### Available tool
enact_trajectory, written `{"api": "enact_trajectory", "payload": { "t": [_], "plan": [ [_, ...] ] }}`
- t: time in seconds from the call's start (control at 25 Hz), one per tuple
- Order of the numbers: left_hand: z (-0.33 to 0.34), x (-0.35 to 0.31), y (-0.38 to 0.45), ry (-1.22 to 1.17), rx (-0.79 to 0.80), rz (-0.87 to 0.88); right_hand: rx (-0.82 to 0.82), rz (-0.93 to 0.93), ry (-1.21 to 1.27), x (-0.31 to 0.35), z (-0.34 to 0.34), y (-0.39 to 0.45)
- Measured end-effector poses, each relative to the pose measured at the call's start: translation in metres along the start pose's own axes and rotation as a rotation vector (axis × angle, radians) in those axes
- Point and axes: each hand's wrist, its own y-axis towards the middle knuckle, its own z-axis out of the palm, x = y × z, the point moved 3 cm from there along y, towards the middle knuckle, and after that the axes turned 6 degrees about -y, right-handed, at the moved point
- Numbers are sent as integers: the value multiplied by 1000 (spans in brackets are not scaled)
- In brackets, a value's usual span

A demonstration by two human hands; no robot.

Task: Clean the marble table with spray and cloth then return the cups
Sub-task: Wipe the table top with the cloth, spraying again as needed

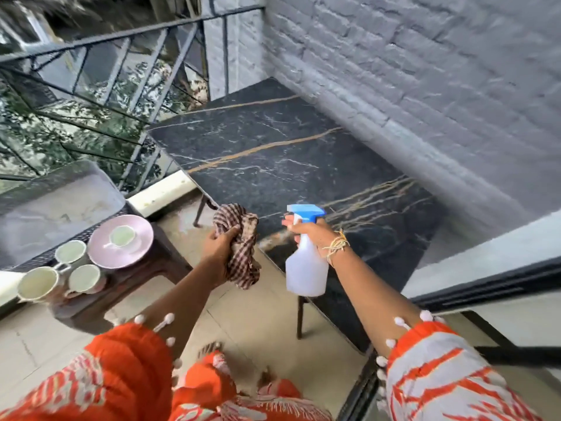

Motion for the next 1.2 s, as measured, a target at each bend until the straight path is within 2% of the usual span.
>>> {"api": "enact_trajectory", "payload": {
  "t": [0.12, 0.24, 0.44, 0.64, 0.84, 0.96, 1.04, 1.2],
  "plan": [
    [24, 20, -16, 107, 8, -12, -70, 12, 24, -18, -46, -32],
    [35, 24, -17, 220, 15, 36, -222, -25, -94, -33, -79, -50],
    [38, 27, -10, 419, 31, 53, -224, 113, -307, -55, -95, -61],
    [25, 33, -6, 481, -63, 54, -442, 94, -286, -74, -116, -68],
    [39, 45, -10, 487, -108, 67, -360, 52, -240, -76, -153, -69],
    [56, 55, -9, 463, -142, 111, -497, 76, -239, -78, -193, -64],
    [67, 62, -10, 447, -165, 135, -531, 71, -283, -78, -220, -60],
    [95, 79, -13, 424, -197, 146, -354, 28, -313, -70, -273, -43]
  ]
}}
